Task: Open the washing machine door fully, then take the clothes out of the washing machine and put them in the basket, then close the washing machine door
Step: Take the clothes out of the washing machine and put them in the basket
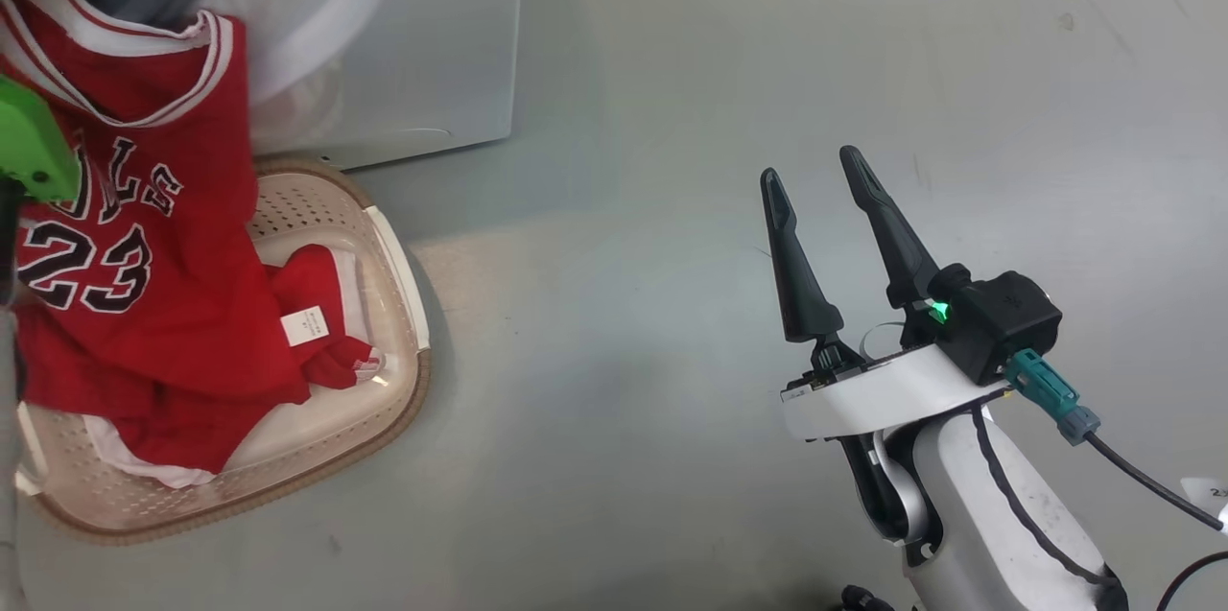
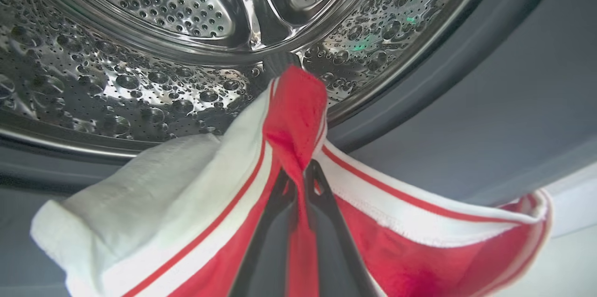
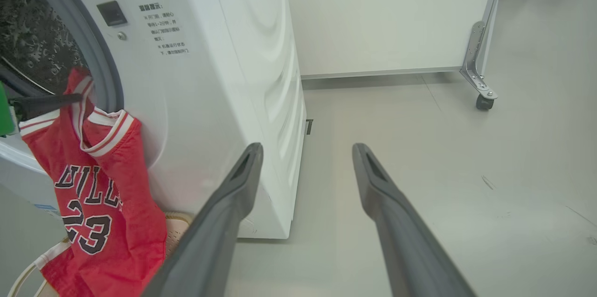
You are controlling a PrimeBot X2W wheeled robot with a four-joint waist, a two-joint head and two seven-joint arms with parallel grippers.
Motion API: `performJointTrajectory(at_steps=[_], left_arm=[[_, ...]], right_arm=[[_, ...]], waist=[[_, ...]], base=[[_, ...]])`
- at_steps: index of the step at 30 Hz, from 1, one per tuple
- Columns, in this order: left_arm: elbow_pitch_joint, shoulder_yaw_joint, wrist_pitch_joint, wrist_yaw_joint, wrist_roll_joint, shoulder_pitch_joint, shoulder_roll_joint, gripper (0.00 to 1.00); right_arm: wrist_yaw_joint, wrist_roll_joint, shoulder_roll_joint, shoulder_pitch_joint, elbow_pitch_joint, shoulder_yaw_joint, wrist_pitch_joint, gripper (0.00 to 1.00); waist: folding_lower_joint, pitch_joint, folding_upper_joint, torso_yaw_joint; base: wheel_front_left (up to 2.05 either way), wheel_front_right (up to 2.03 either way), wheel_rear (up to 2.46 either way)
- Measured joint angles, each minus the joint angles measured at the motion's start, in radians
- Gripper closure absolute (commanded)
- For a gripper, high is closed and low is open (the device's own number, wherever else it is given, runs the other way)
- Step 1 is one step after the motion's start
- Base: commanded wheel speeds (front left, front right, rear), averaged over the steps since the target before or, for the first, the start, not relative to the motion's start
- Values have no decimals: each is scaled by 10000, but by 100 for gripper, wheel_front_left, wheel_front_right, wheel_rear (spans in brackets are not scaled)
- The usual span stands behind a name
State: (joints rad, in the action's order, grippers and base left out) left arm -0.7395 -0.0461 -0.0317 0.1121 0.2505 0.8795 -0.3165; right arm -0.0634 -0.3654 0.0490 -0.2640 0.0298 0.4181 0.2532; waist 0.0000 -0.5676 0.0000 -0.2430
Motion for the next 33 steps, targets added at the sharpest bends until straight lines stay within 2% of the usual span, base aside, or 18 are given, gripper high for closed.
performJointTrajectory(at_steps=[7,15,27,33], left_arm=[[-10,-458,890,81,0,-702,374,100],[-27,-961,1480,88,0,-1617,727,100],[-71,-2165,1532,165,19,-2972,1080,100],[-77,-2696,1246,165,67,-3455,1093,100]], right_arm=[[10,180,6,31,311,-297,0,0],[209,322,10,151,541,-518,0,0],[447,332,13,577,796,-575,0,0],[535,332,17,632,813,-470,0,0]], waist=[[0,459,0,511],[0,1033,0,1175],[0,1901,0,2018],[0,2103,0,2173]], base=[[0,0,0],[0,0,0],[0,0,0],[0,0,0]])
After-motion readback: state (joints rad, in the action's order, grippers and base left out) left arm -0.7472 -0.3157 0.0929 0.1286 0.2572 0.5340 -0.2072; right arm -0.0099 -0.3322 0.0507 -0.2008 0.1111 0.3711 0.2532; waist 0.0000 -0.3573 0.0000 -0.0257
